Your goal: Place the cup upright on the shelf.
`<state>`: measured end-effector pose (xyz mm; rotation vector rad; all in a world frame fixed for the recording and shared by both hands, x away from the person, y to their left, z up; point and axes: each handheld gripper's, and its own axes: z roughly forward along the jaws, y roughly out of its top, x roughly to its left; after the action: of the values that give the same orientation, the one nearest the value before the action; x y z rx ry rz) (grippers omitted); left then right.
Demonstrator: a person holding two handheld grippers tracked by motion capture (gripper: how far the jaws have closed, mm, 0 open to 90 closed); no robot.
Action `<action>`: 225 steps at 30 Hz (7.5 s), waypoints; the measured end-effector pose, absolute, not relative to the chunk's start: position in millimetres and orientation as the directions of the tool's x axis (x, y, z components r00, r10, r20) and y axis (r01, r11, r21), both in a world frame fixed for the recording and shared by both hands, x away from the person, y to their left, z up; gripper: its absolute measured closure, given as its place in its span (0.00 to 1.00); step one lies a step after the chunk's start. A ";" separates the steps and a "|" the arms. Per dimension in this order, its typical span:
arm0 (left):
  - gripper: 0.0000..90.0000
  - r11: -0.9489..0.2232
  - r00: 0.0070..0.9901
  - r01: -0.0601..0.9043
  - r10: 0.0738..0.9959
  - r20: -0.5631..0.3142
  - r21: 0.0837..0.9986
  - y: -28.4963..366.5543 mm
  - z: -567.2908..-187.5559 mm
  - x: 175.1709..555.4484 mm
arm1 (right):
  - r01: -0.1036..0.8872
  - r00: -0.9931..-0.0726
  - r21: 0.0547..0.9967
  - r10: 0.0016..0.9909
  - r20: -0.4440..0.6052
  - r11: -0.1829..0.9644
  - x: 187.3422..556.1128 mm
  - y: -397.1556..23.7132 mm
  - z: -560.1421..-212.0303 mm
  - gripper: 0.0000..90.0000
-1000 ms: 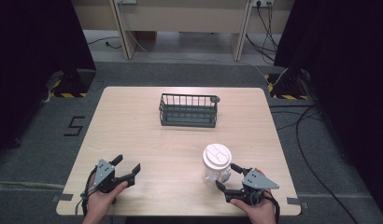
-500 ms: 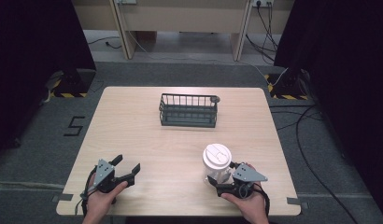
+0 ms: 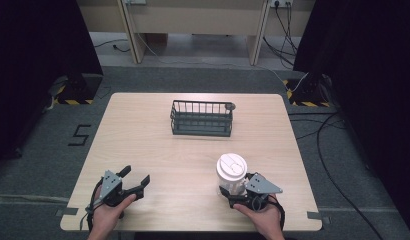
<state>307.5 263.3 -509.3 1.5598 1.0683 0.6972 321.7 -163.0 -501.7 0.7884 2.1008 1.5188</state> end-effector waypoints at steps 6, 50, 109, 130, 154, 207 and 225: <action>0.19 -0.026 0.426 0.274 0.900 -0.097 0.961 263.7 -509.1 307.5 | 0.195 -0.754 0.951 0.657 -0.013 0.242 321.7 -160.3 -499.7 0.20; 0.19 -0.022 0.429 0.271 0.898 -0.100 0.962 264.2 -508.2 307.5 | 0.148 -0.715 0.967 0.698 -0.041 0.209 361.1 -151.1 -459.0 0.20; 0.19 -0.010 0.431 0.274 0.895 -0.113 0.962 264.3 -507.8 308.4 | 0.151 -0.646 0.970 0.762 -0.051 0.193 444.0 -117.6 -423.7 0.20; 0.19 -0.007 0.431 0.273 0.895 -0.116 0.962 263.0 -507.9 309.0 | 0.163 -0.621 0.970 0.783 -0.042 0.181 466.2 -112.1 -410.5 0.20; 0.19 -0.011 0.436 0.274 0.893 -0.114 0.962 260.3 -508.6 310.4 | 0.168 -0.599 0.971 0.800 -0.037 0.171 487.8 -104.9 -396.3 0.20; 0.19 -0.004 0.441 0.266 0.890 -0.118 0.964 262.8 -506.9 310.0 | 0.237 -0.543 0.961 0.840 0.008 0.144 553.1 -78.7 -386.0 0.20; 0.19 0.002 0.436 0.264 0.892 -0.121 0.965 263.4 -506.9 309.8 | 0.263 -0.540 0.954 0.841 0.023 0.143 561.2 -66.9 -400.6 0.20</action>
<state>309.8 263.4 -506.9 1.5299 1.0592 0.6780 561.2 -66.9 -400.6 1.0540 1.8911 1.4077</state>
